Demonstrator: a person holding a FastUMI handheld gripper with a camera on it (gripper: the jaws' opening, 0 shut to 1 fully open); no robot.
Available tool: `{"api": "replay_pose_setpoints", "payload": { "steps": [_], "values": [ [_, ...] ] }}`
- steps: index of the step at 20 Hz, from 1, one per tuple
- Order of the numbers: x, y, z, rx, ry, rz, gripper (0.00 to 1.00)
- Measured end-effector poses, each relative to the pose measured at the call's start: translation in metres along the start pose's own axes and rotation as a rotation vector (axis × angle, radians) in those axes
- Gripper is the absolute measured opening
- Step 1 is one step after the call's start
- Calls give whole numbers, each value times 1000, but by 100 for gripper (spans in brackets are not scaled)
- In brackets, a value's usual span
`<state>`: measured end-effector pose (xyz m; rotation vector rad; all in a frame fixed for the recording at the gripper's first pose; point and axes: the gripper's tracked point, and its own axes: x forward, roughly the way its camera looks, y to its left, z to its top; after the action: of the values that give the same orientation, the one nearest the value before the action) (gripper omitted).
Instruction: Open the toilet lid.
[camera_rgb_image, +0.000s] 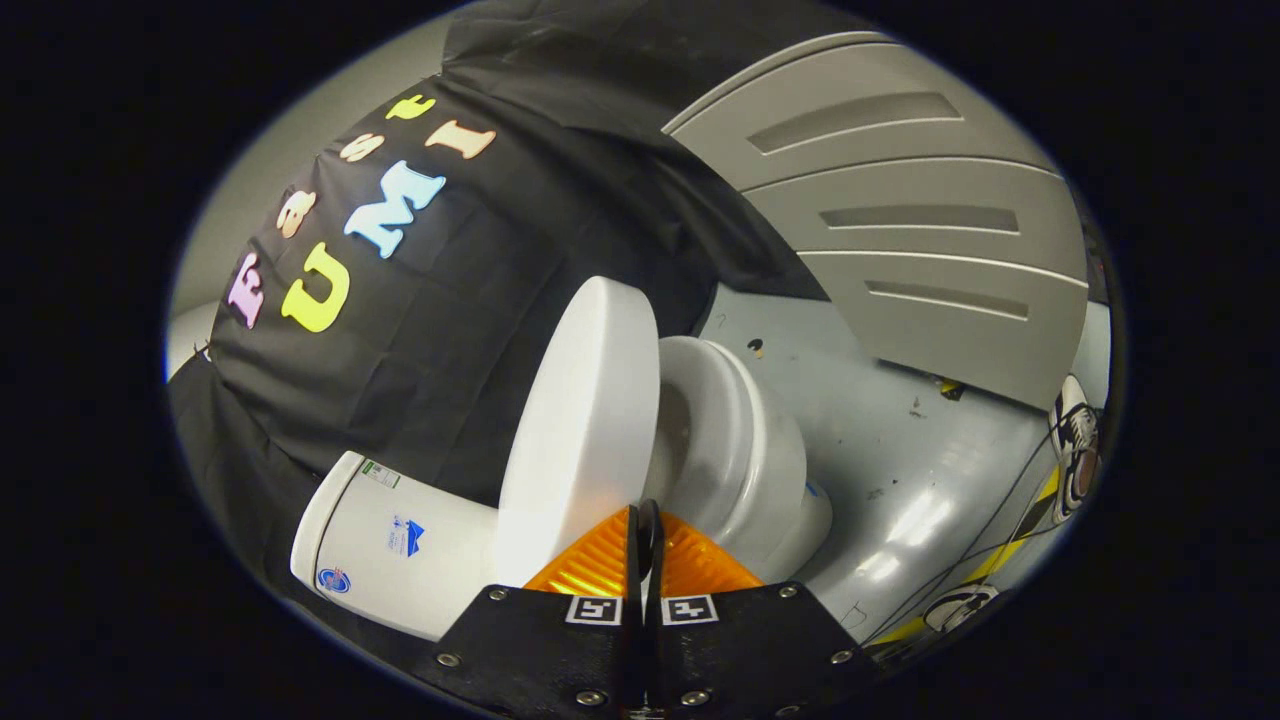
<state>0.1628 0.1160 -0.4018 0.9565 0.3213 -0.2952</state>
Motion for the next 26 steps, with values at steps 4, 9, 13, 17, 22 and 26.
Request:
{"api": "replay_pose_setpoints", "payload": {
  "steps": [4, 9, 13, 17, 22, 26],
  "values": [
    [-12, 25, 10, -52, -51, 57, 0],
    [-20, 43, 13, -155, -74, 85, 0],
    [-26, 54, 18, -195, -80, 68, 0],
    [-33, 70, 19, -169, -83, 53, 0],
    [-37, 85, 23, -252, -67, 2, 0],
    [-42, 96, 22, -282, -73, -28, 0]
  ]
}}
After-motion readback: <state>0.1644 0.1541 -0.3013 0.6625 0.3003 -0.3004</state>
